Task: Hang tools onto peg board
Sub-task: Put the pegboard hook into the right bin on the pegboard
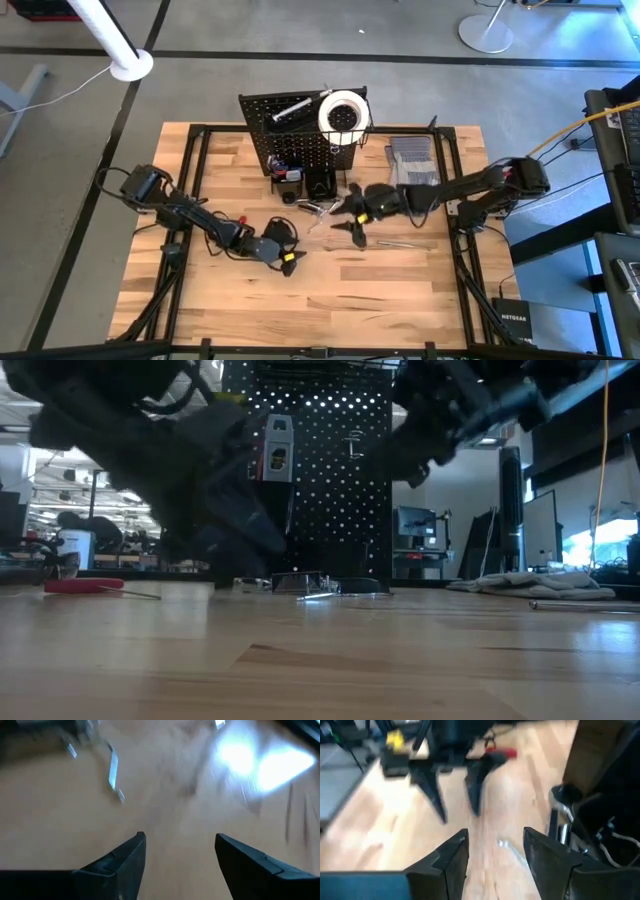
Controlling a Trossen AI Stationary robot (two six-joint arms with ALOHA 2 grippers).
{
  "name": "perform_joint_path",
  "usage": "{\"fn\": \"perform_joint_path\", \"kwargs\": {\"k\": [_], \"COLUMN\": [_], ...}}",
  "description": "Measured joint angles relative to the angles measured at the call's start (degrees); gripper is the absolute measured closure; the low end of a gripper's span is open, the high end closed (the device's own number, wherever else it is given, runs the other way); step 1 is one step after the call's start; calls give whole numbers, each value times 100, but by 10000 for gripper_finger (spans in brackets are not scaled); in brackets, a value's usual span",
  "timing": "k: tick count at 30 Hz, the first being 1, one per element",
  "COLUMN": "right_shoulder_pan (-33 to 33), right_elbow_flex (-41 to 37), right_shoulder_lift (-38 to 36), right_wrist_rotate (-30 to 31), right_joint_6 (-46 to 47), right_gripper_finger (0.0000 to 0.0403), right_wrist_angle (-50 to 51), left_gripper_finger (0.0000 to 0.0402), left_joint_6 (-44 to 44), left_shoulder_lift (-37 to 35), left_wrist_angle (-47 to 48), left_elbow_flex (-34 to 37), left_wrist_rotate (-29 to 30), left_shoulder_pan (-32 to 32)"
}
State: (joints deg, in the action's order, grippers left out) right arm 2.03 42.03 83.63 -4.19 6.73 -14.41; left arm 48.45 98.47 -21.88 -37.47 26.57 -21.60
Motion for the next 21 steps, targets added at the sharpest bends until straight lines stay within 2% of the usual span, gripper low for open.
{"fn": "perform_joint_path", "kwargs": {"k": [7,12,17,21], "right_shoulder_pan": [451,431,432,432], "right_elbow_flex": [-89,-73,-67,22], "right_shoulder_lift": [904,1776,2430,2779], "right_wrist_rotate": [1231,1517,1714,1894], "right_joint_6": [-149,-149,-493,-750], "right_gripper_finger": [216,216,216,216], "right_wrist_angle": [-522,-1364,-2441,-2624], "left_gripper_finger": [178,178,178,178], "left_joint_6": [-751,-1269,-1115,-1128], "left_shoulder_lift": [42,45,46,47], "left_wrist_angle": [-99,-147,-137,-132], "left_elbow_flex": [1,2,2,1], "left_wrist_rotate": [74,83,85,82], "left_shoulder_pan": [410,482,373,273]}}
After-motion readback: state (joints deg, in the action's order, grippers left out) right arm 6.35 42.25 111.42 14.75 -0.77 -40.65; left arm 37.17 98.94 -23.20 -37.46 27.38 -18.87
